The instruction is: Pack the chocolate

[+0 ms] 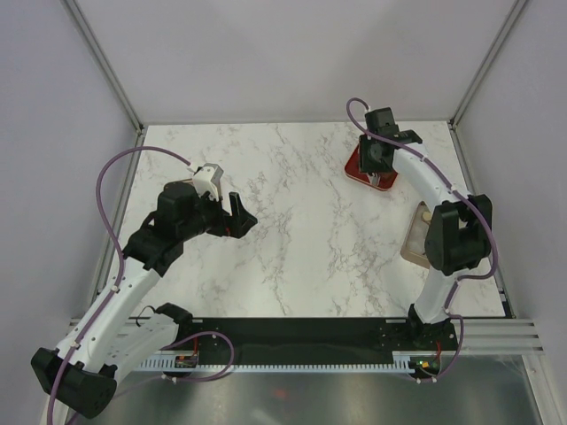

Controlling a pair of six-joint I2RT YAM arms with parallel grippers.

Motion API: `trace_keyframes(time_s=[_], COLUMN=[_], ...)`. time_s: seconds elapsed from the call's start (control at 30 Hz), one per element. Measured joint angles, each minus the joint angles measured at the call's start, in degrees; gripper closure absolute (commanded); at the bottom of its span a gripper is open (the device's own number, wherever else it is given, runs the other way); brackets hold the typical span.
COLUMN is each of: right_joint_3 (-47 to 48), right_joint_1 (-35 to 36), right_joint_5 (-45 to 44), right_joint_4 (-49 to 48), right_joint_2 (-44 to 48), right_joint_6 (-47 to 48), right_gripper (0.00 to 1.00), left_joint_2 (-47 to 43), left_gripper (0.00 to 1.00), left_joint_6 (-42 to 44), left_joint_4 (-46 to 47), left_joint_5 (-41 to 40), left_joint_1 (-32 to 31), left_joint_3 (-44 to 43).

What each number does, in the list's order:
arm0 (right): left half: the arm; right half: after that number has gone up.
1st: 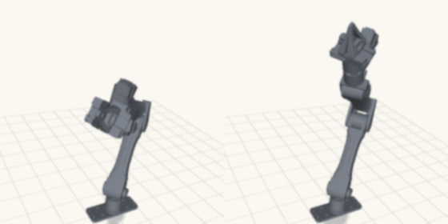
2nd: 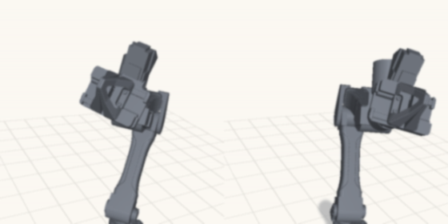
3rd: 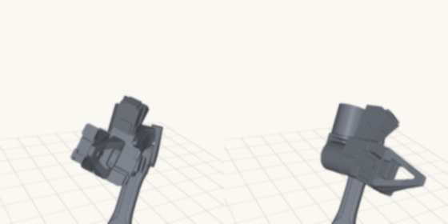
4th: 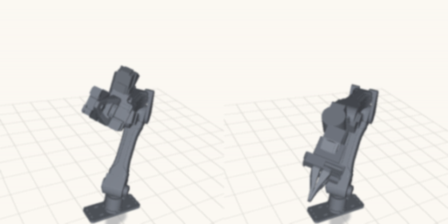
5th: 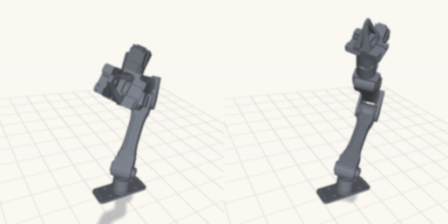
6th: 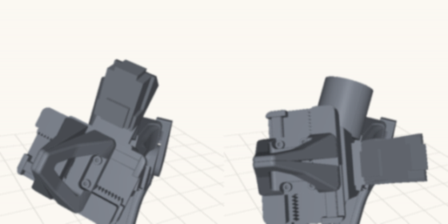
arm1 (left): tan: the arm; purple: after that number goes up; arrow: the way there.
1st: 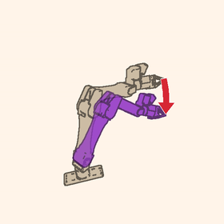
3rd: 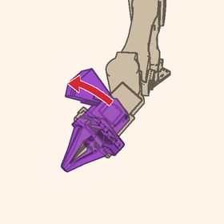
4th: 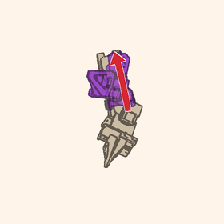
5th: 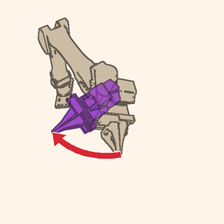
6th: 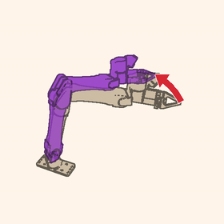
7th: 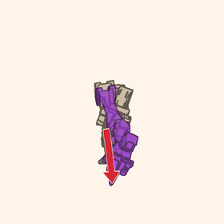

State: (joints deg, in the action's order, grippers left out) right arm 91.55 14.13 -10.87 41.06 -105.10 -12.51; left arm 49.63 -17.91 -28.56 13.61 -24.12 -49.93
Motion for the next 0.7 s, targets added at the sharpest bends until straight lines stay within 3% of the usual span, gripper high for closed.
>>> trace_keyframes(time_s=[0.7], right_joint_3=[0.0], right_joint_1=[1.2], right_joint_5=[-1.6], right_joint_4=[-0.9], right_joint_2=[-4.2], right_joint_6=[-1.3], right_gripper=[0.53], left_joint_2=[0.0], left_gripper=[0.01], left_joint_6=[0.0], left_joint_4=[0.0], left_joint_5=[0.0], left_joint_1=[0.0], left_joint_3=[0.0])
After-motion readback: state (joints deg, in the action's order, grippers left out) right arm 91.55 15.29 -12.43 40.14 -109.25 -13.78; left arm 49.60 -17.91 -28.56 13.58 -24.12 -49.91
